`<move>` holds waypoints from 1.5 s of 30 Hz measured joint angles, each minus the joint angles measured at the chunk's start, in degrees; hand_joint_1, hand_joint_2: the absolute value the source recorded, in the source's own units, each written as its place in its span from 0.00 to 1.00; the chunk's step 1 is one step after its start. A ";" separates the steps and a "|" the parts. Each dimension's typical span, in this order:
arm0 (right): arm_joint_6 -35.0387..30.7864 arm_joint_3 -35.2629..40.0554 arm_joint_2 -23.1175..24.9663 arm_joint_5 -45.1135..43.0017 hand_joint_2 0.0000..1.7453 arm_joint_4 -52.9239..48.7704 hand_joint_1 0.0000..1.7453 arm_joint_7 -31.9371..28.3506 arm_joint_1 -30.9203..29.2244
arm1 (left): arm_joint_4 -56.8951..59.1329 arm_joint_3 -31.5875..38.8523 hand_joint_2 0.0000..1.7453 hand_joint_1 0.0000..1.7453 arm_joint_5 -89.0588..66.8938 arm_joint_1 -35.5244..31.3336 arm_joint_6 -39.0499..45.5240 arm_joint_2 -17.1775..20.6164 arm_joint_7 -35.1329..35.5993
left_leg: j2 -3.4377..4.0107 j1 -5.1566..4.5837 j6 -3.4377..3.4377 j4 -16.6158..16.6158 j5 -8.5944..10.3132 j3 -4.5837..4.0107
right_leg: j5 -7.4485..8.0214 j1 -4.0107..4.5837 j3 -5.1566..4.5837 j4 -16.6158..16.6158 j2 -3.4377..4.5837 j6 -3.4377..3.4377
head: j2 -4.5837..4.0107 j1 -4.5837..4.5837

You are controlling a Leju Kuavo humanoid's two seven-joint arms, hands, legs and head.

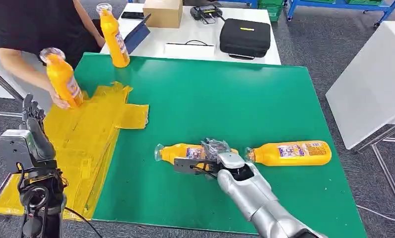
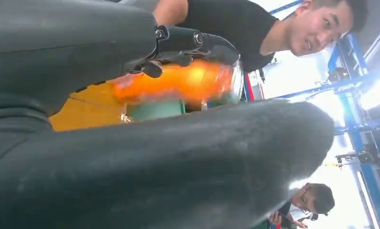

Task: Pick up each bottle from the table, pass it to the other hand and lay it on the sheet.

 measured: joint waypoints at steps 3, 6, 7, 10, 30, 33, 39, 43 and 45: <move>0.30 0.70 -0.50 0.37 1.00 0.17 0.00 -0.04 -0.07 | 0.02 0.00 0.00 0.00 0.65 0.01 0.02 0.00 0.00 | 0.00 0.00 0.00 0.00 0.00 0.00 | 0.00 0.00 0.00 0.00 0.00 0.00 | 0.00 -0.02; 1.22 1.53 -1.01 0.50 1.00 0.26 0.00 -0.04 -0.16 | 0.20 0.00 0.00 0.00 1.29 0.01 0.02 0.00 -0.02 | 0.00 0.00 0.00 0.00 0.00 0.03 | 0.00 0.00 0.01 -0.01 0.00 0.00 | 0.00 -0.02; 1.46 1.79 -1.24 0.52 1.00 0.31 0.00 -0.04 -0.21 | 0.35 -0.02 0.00 0.00 1.59 0.01 0.11 0.00 -0.04 | 0.00 0.00 0.00 0.00 0.00 0.03 | 0.00 0.00 0.02 -0.01 0.00 0.00 | 0.00 -0.02; 2.97 2.91 -1.79 0.96 1.00 0.55 0.94 0.07 -0.61 | 0.88 -0.09 0.00 0.00 3.20 0.02 0.94 0.00 -0.26 | 0.00 0.00 0.00 0.00 0.00 0.07 | 0.00 0.00 0.04 -0.01 0.00 0.00 | 0.00 -0.02; 0.57 4.64 -3.21 -2.83 1.00 2.40 1.00 -2.58 -1.84 | 2.67 -1.20 0.00 0.00 9.54 1.80 4.72 1.75 -1.94 | 0.00 -0.01 0.03 -0.01 0.13 0.36 | 0.09 0.01 0.29 -0.04 0.01 0.05 | 0.00 -0.02; 0.55 4.07 -3.61 -7.09 1.00 1.58 1.00 -4.04 -1.73 | 2.84 -1.49 1.00 0.00 12.24 2.22 3.70 2.10 -1.66 | 0.02 -0.01 0.03 -0.01 0.13 0.35 | 0.09 0.00 0.28 -0.05 0.01 0.05 | 0.00 0.00; -0.96 1.89 -4.20 -20.07 1.00 -2.90 1.00 -8.61 0.17 | 3.52 -2.29 1.00 0.00 24.86 3.15 -1.39 2.80 1.22 | 0.06 0.00 0.03 -0.01 0.12 0.28 | 0.10 0.02 0.21 -0.04 0.02 0.06 | 0.00 0.00; -4.66 -0.59 -4.72 -30.70 1.00 -10.35 1.00 -10.21 2.61 | 2.51 -4.22 1.00 0.00 28.31 5.71 -2.40 2.95 0.70 | 0.05 0.00 0.03 -0.01 0.15 0.03 | 0.13 0.01 -0.05 -0.03 0.01 0.08 | 0.00 -0.04; -6.98 -1.88 -4.98 -34.96 1.00 -13.78 1.00 -11.30 2.82 | 1.59 -6.15 1.00 0.00 30.85 6.48 -3.56 2.80 0.90 | 0.02 0.00 0.03 0.00 0.17 -0.03 | 0.13 0.00 -0.09 -0.03 0.00 0.08 | 0.00 -0.02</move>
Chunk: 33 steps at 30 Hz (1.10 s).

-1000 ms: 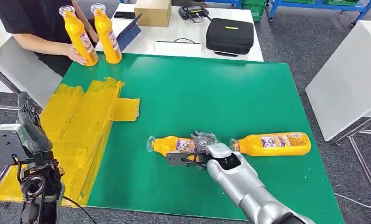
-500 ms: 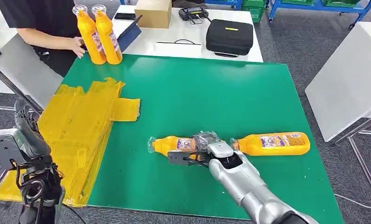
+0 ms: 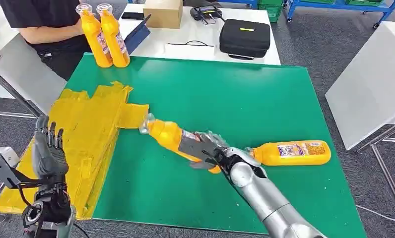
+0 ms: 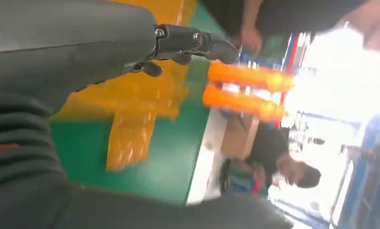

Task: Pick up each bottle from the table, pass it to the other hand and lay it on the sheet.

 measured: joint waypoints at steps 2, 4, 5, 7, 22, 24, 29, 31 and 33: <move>-1.66 -0.94 0.20 -2.86 1.00 -2.16 1.00 -0.76 -0.15 | -0.15 -2.80 1.00 0.00 2.86 -0.07 -0.70 -0.31 0.26 | -0.03 -0.01 0.00 0.00 0.00 -0.01 | 0.00 -0.01 0.02 0.00 -0.01 0.00 | 0.00 0.00; -2.97 -1.38 0.99 -4.83 1.00 -2.97 1.00 -1.27 -0.53 | -0.15 -5.95 1.00 0.00 5.81 -0.50 -0.57 -0.57 -0.20 | -0.02 -0.02 0.01 0.00 -0.01 -0.03 | 0.01 -0.02 0.02 0.00 0.00 0.01 | 0.00 0.00; -3.34 -1.48 1.33 -5.28 1.00 -3.14 1.00 -1.33 -0.70 | -0.15 -7.44 1.00 0.00 6.48 -0.78 -0.33 -0.70 -0.48 | -0.01 -0.03 0.01 0.00 -0.01 -0.03 | 0.01 -0.02 0.02 0.00 0.00 0.02 | 0.00 0.00; -3.87 -1.68 1.86 -5.79 1.00 -3.56 1.00 -1.57 -0.85 | -0.15 -9.81 1.00 0.00 7.30 -1.24 0.33 -0.83 -0.83 | -0.02 -0.03 0.01 0.00 -0.01 -0.03 | 0.02 -0.02 0.02 0.00 0.00 0.02 | 0.00 0.00; -10.33 -2.01 9.72 -8.13 1.00 -0.61 1.00 -4.85 -2.52 | -1.77 -20.17 1.00 0.00 7.21 -4.39 4.59 -5.16 -2.91 | 0.00 0.00 0.00 0.00 0.00 -0.09 | 0.02 -0.01 -0.04 0.00 0.00 0.03 | 0.00 0.00; -11.44 -1.73 10.86 -7.19 1.00 0.07 1.00 -5.05 -2.56 | -1.77 -21.02 1.00 0.00 7.77 -4.94 4.70 -5.42 -2.86 | -0.01 0.00 0.00 0.00 0.00 -0.10 | 0.01 -0.01 -0.04 0.01 0.00 0.02 | 0.00 0.00; -13.55 0.46 12.46 -3.93 1.00 1.21 1.00 -4.85 -2.60 | -1.77 -22.36 1.00 0.00 8.82 -6.28 4.70 -5.70 -2.84 | -0.02 0.00 0.00 0.00 0.00 -0.11 | 0.01 -0.01 -0.05 0.01 -0.01 0.02 | 0.00 0.00; -14.09 1.21 12.68 -2.85 1.00 1.51 1.00 -4.72 -2.59 | -1.77 -22.82 1.00 0.00 9.29 -6.65 4.59 -5.70 -2.69 | -0.02 0.00 0.00 0.00 -0.01 -0.11 | 0.01 -0.01 -0.05 0.01 -0.01 0.02 | 0.00 0.00; -14.29 2.10 12.74 -1.63 1.00 1.67 1.00 -4.13 -2.59 | -1.77 -23.36 1.00 0.00 10.55 -6.90 4.18 -5.73 -2.27 | -0.02 0.00 0.00 0.00 -0.01 -0.11 | 0.01 -0.01 -0.05 0.01 0.00 0.02 | 0.00 0.00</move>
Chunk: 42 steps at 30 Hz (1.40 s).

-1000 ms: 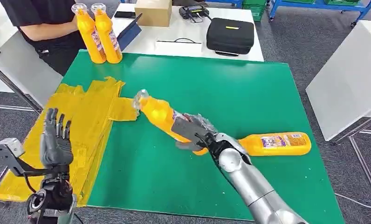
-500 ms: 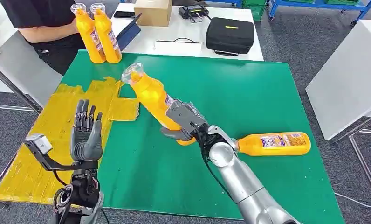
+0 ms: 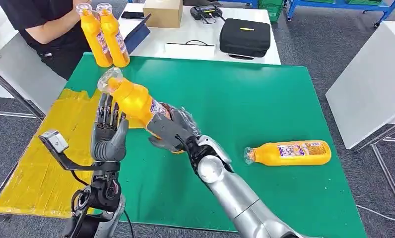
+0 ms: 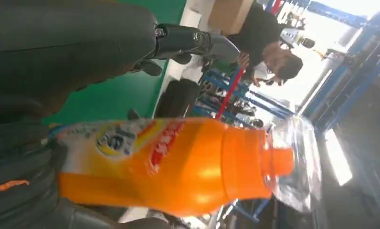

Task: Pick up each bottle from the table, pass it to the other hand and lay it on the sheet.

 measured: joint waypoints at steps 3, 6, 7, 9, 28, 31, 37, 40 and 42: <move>-0.24 1.03 0.11 0.74 1.00 0.22 1.00 0.44 -0.01 | 0.00 -0.63 1.00 0.00 0.57 -0.44 -0.39 -0.02 0.46 | 0.00 0.00 0.00 0.00 0.00 0.00 | 0.00 0.00 0.00 0.00 0.00 0.00 | 0.00 0.00; -0.31 1.73 0.15 1.84 1.00 0.35 1.00 1.07 -0.02 | 0.00 -0.90 1.00 0.00 0.87 -0.63 -0.57 -0.15 0.55 | 0.00 0.00 0.00 0.00 0.00 -0.01 | 0.00 0.00 0.00 0.00 0.00 0.00 | 0.00 0.00; -0.39 2.03 0.15 2.93 1.00 0.37 1.00 1.49 -0.02 | 0.00 -1.22 1.00 0.00 1.33 -0.75 -0.70 -0.17 0.70 | 0.00 0.00 0.00 0.00 0.00 0.00 | 0.00 0.00 0.00 0.00 0.00 0.00 | 0.00 0.00; -0.85 3.19 0.17 6.17 1.00 0.35 1.00 2.38 0.01 | 0.00 -1.79 1.00 0.00 2.47 -1.02 -1.07 -0.28 1.49 | 0.01 0.00 0.00 0.00 0.00 -0.01 | 0.00 0.00 -0.01 0.00 0.00 0.00 | 0.00 0.00; -1.07 8.76 0.15 16.70 1.00 -5.90 1.00 8.37 1.01 | -1.11 -3.34 1.00 0.00 4.76 -1.50 -0.39 -0.26 3.67 | 0.01 0.00 0.00 0.00 0.00 -0.04 | 0.00 0.00 -0.05 0.00 0.00 0.00 | 0.00 0.00; -1.05 8.98 0.13 16.50 1.00 -6.47 1.00 8.78 1.37 | -1.11 -3.65 1.00 0.00 4.81 -1.50 -0.35 -0.26 3.78 | 0.01 0.00 0.00 0.00 0.00 -0.04 | 0.00 0.00 -0.05 0.00 0.00 0.00 | 0.00 0.00; -1.07 9.53 0.04 16.30 1.00 -6.99 1.00 9.31 1.78 | -1.16 -4.13 1.00 0.00 4.85 -1.40 0.09 -0.26 3.89 | 0.01 0.00 0.00 0.00 0.00 -0.05 | 0.00 0.00 -0.06 0.00 0.00 0.00 | 0.00 0.00; -1.05 9.72 0.04 16.30 1.00 -7.04 1.00 9.81 1.80 | -1.27 -4.24 1.00 0.00 4.85 -1.40 0.33 -0.26 3.98 | 0.01 0.00 0.00 0.00 0.00 -0.06 | 0.00 0.00 -0.07 0.00 0.00 0.00 | 0.00 0.00; -0.94 10.10 0.04 16.46 1.00 -7.04 1.00 10.62 1.81 | -1.27 -4.28 1.00 0.00 4.81 -1.33 0.68 -0.26 4.26 | 0.01 0.00 0.00 0.00 0.00 -0.06 | 0.00 0.00 -0.07 0.00 0.00 0.00 | 0.00 0.00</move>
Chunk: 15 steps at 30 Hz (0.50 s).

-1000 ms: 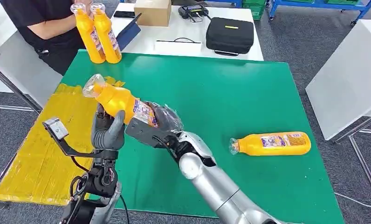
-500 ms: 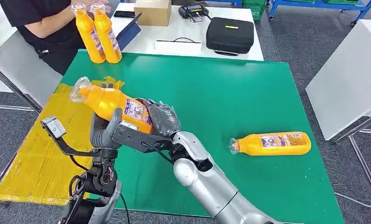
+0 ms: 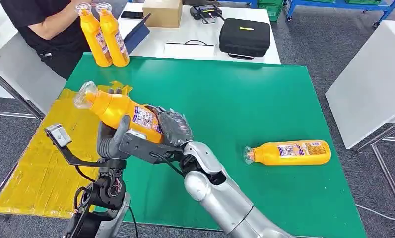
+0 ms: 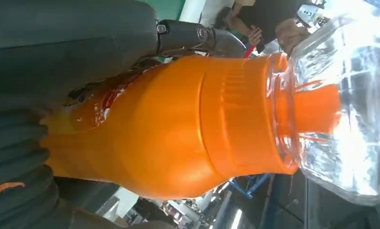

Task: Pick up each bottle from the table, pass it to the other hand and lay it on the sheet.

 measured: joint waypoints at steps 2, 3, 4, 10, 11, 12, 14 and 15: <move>0.02 0.65 0.00 0.11 1.00 0.02 1.00 0.68 -0.01 | 0.00 -0.04 1.00 0.00 -0.41 0.05 0.54 0.02 0.17 | 0.00 0.00 0.00 0.00 0.00 0.00 | 0.00 0.00 0.00 0.00 0.00 0.00 | 0.00 0.00; 0.02 0.85 0.00 0.17 1.00 0.09 1.00 0.96 -0.04 | 0.00 -0.09 1.00 0.00 -0.61 0.05 0.89 0.02 0.22 | 0.00 0.00 0.00 0.00 0.00 0.00 | 0.00 0.00 0.00 0.00 0.00 0.00 | 0.00 0.00; 0.00 1.12 0.00 0.28 1.00 0.18 1.00 1.20 -0.09 | 0.00 -0.15 1.00 0.00 -0.74 0.05 1.25 0.02 0.22 | 0.00 0.00 0.00 0.00 0.00 -0.01 | 0.00 0.00 0.00 0.00 0.00 0.00 | 0.00 0.00; -0.09 4.55 0.50 0.72 1.00 0.55 1.00 2.16 -1.70 | 0.37 -1.25 1.00 1.00 -2.32 0.37 2.60 0.02 0.87 | 0.11 0.00 0.00 0.00 0.00 -0.06 | 0.00 0.00 -0.13 0.00 0.03 -0.01 | 0.00 0.00; -0.09 4.79 0.50 0.48 1.00 0.59 1.00 2.40 -1.82 | 0.37 -1.25 1.00 1.00 -2.36 0.38 2.71 0.04 0.87 | 0.07 0.00 0.00 0.00 0.00 -0.07 | 0.00 0.00 -0.14 0.00 0.03 -0.01 | 0.00 -0.07; -0.09 4.94 0.52 0.42 1.00 0.59 1.00 2.73 -1.91 | 0.37 -1.27 1.00 1.00 -2.43 0.42 2.91 0.04 0.92 | 0.07 0.01 0.00 0.00 0.00 -0.08 | 0.00 0.00 -0.14 0.00 0.03 -0.01 | 0.00 0.04; -0.02 5.27 0.50 0.33 1.00 0.59 1.00 3.26 -2.13 | 0.37 -1.27 1.00 1.00 -2.62 0.41 3.04 0.04 0.94 | 0.10 0.00 0.00 0.00 0.00 -0.08 | 0.01 0.00 -0.14 0.00 0.03 0.00 | 0.00 0.00; 0.00 5.33 0.50 0.31 1.00 0.59 1.00 3.41 -2.15 | 0.37 -1.27 1.00 1.00 -2.60 0.41 3.06 0.04 0.94 | 0.11 0.00 0.00 0.00 0.00 -0.08 | 0.01 0.00 -0.15 0.00 0.04 -0.01 | 0.00 -0.02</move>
